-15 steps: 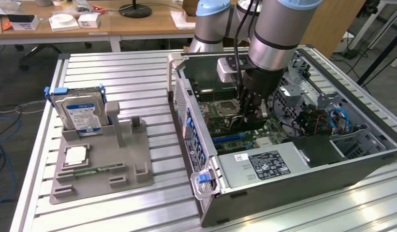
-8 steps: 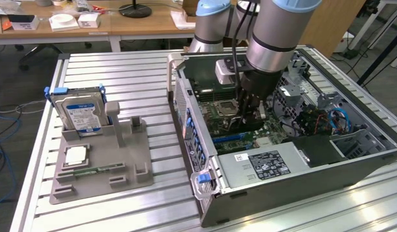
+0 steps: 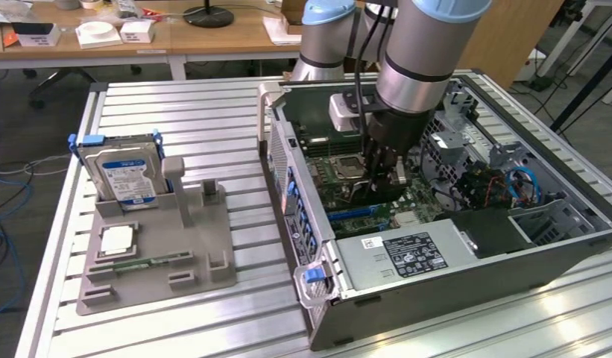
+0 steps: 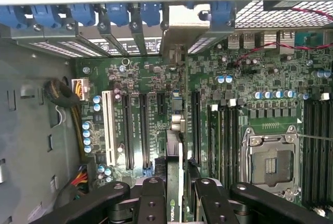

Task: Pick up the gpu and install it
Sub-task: 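Insert the gpu into the slot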

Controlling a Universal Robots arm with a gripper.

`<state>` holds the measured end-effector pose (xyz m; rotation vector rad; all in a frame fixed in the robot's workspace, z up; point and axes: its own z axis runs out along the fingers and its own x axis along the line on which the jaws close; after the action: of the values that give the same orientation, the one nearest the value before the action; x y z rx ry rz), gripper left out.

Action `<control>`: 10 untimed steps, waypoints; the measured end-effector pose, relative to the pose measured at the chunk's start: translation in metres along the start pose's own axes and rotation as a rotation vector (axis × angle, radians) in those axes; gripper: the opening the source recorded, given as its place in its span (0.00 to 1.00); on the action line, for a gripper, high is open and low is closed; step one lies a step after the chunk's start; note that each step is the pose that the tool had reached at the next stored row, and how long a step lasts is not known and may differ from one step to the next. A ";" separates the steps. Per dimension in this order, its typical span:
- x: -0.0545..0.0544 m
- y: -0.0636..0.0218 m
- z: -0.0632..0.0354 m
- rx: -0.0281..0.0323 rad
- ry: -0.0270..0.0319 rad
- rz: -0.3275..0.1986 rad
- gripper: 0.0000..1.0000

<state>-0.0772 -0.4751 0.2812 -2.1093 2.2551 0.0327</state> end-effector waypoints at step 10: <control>0.000 -0.0045 0.0001 -0.0004 0.0002 0.000 0.26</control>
<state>-0.0728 -0.4757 0.2812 -2.1095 2.2554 0.0330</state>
